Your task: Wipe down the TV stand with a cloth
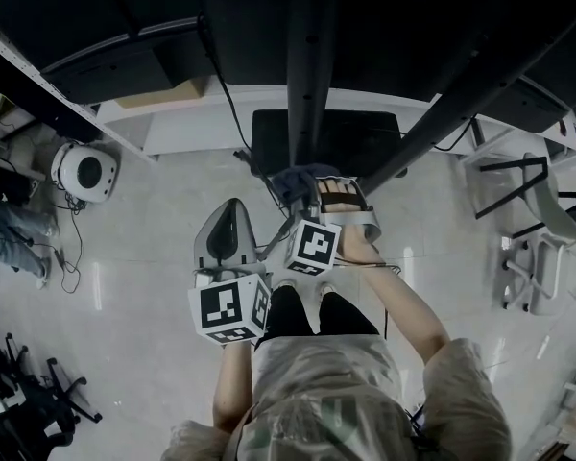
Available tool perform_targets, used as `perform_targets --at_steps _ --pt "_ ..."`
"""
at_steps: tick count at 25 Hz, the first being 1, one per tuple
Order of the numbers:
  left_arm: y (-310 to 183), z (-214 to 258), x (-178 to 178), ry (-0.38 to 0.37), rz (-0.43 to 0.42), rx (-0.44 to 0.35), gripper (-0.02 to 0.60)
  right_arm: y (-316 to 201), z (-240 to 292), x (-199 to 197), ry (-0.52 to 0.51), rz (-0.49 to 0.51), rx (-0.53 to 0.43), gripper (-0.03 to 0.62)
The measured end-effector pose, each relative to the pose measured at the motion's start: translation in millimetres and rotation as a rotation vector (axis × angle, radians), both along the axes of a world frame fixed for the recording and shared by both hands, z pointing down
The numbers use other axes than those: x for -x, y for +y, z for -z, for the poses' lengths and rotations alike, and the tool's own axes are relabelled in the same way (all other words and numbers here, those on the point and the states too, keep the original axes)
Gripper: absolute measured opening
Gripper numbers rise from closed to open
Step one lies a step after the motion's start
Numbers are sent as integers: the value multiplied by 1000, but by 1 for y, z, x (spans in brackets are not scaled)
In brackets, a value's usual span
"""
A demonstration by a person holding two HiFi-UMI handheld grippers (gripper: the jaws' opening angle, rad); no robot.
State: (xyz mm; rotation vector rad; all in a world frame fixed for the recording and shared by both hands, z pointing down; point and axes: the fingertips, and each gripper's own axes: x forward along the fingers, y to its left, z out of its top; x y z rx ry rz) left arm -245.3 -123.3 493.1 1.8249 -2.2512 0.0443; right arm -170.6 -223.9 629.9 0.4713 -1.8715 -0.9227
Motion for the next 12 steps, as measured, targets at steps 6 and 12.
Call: perform_targets --at_steps 6,12 --pt "2 -41 6 12 30 33 15 1 -55 0 39 3 38 56" --pt "-2 -74 5 9 45 41 15 6 -113 -1 53 20 95 56"
